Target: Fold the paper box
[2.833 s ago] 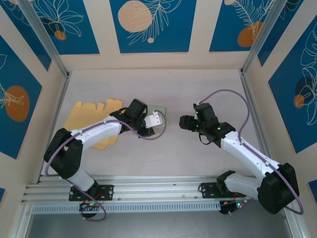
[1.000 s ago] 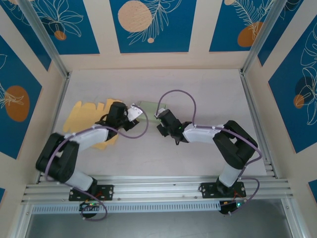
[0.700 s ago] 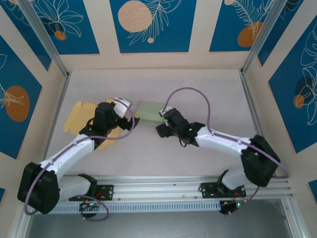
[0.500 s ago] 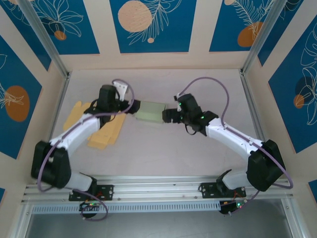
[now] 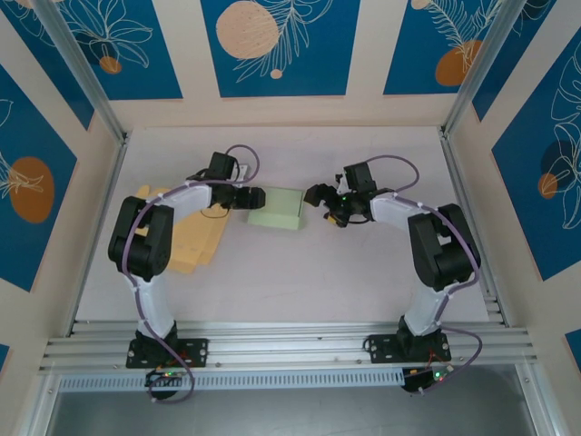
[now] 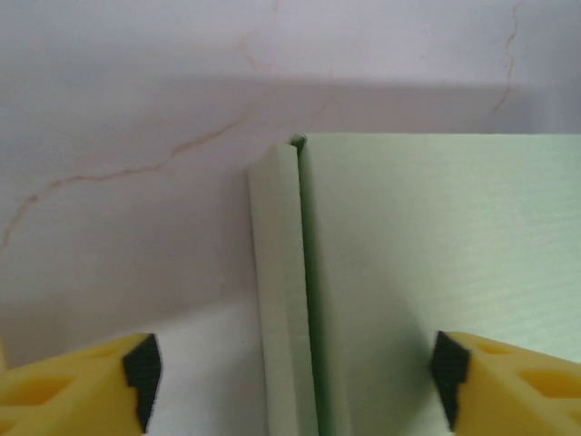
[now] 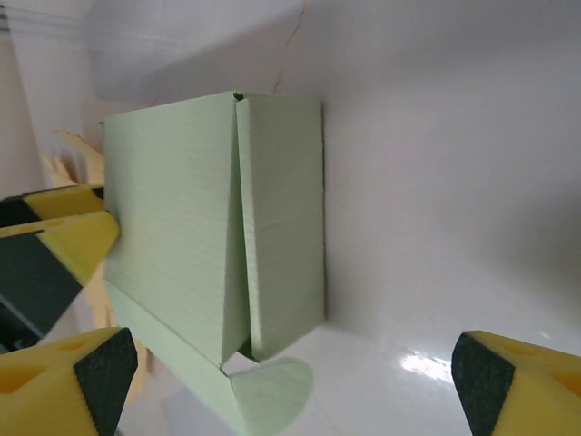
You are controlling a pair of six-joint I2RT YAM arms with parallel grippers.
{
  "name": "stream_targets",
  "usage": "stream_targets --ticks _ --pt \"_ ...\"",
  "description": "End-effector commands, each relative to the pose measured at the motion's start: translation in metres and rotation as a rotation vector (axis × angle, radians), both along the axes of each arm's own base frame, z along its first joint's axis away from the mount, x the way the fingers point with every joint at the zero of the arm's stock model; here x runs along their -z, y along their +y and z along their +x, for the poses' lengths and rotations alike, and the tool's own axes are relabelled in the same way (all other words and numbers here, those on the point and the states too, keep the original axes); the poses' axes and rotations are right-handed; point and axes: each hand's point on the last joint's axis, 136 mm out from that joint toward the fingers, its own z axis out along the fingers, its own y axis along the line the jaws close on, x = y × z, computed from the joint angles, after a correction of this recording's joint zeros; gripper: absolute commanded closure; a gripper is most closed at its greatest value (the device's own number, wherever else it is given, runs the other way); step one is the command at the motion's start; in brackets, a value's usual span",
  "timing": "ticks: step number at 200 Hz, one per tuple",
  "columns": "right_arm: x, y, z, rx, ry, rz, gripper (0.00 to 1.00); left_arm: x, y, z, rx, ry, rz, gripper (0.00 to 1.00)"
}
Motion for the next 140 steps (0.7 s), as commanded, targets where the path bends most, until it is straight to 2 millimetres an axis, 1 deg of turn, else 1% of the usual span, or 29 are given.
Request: stream_targets --ticks 1,13,22,32,41,62,75,89,98,119,140 --pt "-0.006 0.019 0.004 -0.026 0.017 0.144 0.08 0.015 0.007 -0.008 -0.032 0.069 -0.033 0.30" --pt "0.001 0.022 0.006 -0.029 0.024 0.161 0.08 0.025 0.012 -0.012 -0.056 0.094 -0.053 0.41" --pt "0.007 0.025 0.006 -0.031 0.034 0.172 0.08 0.031 0.013 -0.014 -0.070 0.111 -0.073 0.44" --pt "0.012 0.027 0.007 -0.038 0.033 0.191 0.09 0.036 0.015 -0.015 -0.081 0.128 -0.091 0.53" --pt "0.017 0.030 0.008 -0.042 0.034 0.207 0.09 0.041 0.016 -0.017 -0.088 0.145 -0.105 0.57" --pt "0.027 0.035 0.011 -0.051 0.037 0.232 0.09 0.050 0.019 -0.016 -0.118 0.190 -0.186 0.78" --pt "0.031 0.040 0.013 -0.061 0.036 0.250 0.10 0.053 0.021 -0.014 -0.139 0.220 -0.264 0.87" --pt "0.034 0.045 0.015 -0.073 0.034 0.272 0.10 0.056 0.025 -0.013 -0.155 0.247 -0.319 0.90" --pt "0.035 0.049 0.017 -0.082 0.030 0.286 0.10 0.059 0.028 -0.013 -0.160 0.259 -0.331 0.94" --pt "0.040 0.057 0.022 -0.095 0.025 0.298 0.11 0.063 0.032 -0.012 -0.167 0.282 -0.368 0.99" --pt "0.039 0.066 0.027 -0.117 0.005 0.311 0.12 0.065 0.032 -0.011 -0.161 0.294 -0.393 1.00"
